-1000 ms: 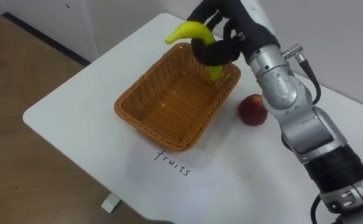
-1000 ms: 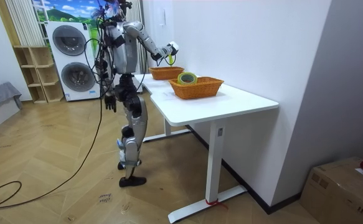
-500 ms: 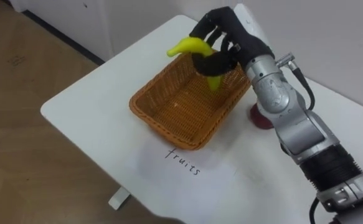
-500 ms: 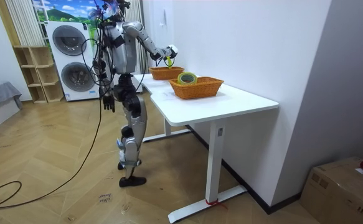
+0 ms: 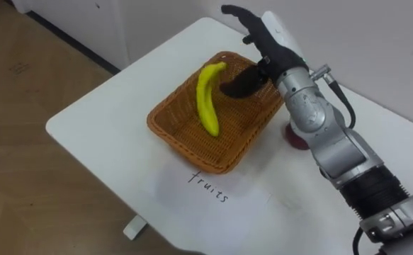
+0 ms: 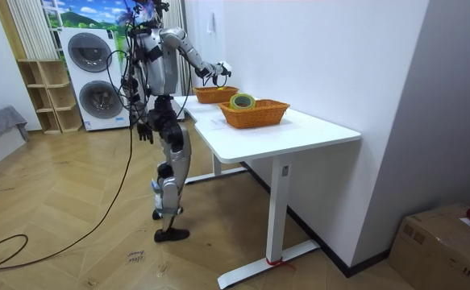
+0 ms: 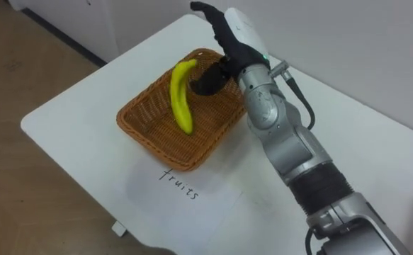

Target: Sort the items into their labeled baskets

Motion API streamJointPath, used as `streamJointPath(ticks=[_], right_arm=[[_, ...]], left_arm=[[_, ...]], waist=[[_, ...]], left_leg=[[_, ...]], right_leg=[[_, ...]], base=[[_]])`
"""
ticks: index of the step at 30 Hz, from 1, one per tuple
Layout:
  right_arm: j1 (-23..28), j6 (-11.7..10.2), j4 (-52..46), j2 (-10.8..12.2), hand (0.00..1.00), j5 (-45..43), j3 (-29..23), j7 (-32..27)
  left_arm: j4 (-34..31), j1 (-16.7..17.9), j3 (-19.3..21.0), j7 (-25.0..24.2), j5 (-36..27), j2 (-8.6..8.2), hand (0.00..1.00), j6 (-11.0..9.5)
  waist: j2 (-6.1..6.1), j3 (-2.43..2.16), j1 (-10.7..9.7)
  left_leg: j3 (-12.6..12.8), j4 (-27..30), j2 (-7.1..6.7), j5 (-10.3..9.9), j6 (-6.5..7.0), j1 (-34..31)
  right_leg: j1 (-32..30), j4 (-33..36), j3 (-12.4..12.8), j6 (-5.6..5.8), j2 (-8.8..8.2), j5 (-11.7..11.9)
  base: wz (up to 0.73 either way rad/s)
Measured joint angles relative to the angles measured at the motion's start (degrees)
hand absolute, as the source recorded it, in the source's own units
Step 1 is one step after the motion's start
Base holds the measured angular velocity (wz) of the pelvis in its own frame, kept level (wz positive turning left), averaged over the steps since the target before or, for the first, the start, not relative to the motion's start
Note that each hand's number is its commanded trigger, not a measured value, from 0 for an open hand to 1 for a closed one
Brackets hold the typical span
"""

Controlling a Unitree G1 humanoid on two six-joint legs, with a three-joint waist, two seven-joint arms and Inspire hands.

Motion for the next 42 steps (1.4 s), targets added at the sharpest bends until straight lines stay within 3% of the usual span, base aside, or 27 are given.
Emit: streamJointPath(ticks=[10, 21, 26, 30, 34, 36, 38, 42], right_arm=[[-0.22, -0.01, 0.36, -0.48, 0.00, -0.03, -0.08, -0.01], [-2.21, -0.37, 0.09, -0.73, 0.00, 0.13, -1.29, -0.89], [-2.19, -2.52, 0.10, -0.81, 0.00, 0.99, -2.68, -1.09], [-1.92, -4.03, 0.14, -0.92, 0.00, 3.64, -4.27, -1.68], [-1.55, -4.47, 0.05, -1.00, 0.00, 7.20, -6.75, -3.04], [-0.92, -4.50, -0.54, -1.10, 0.00, 8.51, -7.58, -3.63], [-0.80, -4.50, -0.95, -1.31, 0.00, 8.97, -7.60, -4.15], [0.60, -4.56, -2.34, -1.57, 0.00, 9.21, -7.59, -4.75]], left_arm=[[0.66, -0.86, 0.11, -1.10, -0.23, 0.19, 0.00, -0.02], [2.20, -2.72, 0.13, -1.23, -0.24, 0.20, 0.00, -0.25], [2.94, -3.31, 0.19, -0.25, -0.22, 0.10, 0.00, -1.28], [3.65, -3.34, 0.17, 1.14, -0.18, 0.14, 0.00, -2.57], [3.89, -3.37, 0.14, 1.17, -0.17, 0.09, 0.00, -2.65], [4.26, -2.62, 0.12, 1.19, -0.19, -0.01, 0.00, -2.67], [4.33, -2.30, 0.14, 1.35, -0.19, -0.01, 0.00, -2.66], [4.27, -2.36, 0.14, 1.98, -0.19, -0.02, 0.00, -2.69]], waist=[[-0.06, 0.12, -1.00], [0.39, 0.43, -3.86], [1.06, 0.84, -5.13], [1.32, 0.88, -6.98], [2.35, 0.43, -8.31], [3.49, -0.29, -8.57], [4.18, -0.69, -9.68], [4.81, -0.94, -10.17]], left_leg=[[0.68, 0.04, -0.05, 0.19, 0.01, -0.22], [1.82, -0.14, -0.01, 0.18, 0.03, -0.16], [3.62, -0.47, 0.03, 0.19, 0.05, 1.38], [4.54, -0.58, 0.15, 0.18, 0.05, 1.37], [5.44, -0.77, 0.27, 0.17, 0.08, 1.56], [6.35, -0.88, 0.33, 0.17, 0.08, 1.96], [6.62, -0.88, 0.40, 0.17, 0.07, 2.09], [7.89, -1.07, 0.90, 0.17, 0.07, 2.95]], right_leg=[[-0.30, 0.11, -0.03, 0.50, -0.23, -0.31], [-0.72, 0.16, 1.24, 0.50, 0.02, -0.30], [0.09, 0.03, 3.42, 0.50, -0.07, -0.30], [-0.30, 0.02, 4.57, 0.50, -0.02, -0.30], [-0.53, 0.06, 5.61, 0.54, 0.02, -0.27], [-0.49, 0.08, 6.42, 0.59, 0.02, -0.24], [-0.49, 0.08, 6.65, 0.59, 0.03, -0.24], [-0.21, 0.19, 7.79, 0.52, 0.34, -0.20]], base=[[-0.01], [-0.05], [-0.15], [-0.10], [-0.12], [-0.22], [-0.09], [-0.15]])
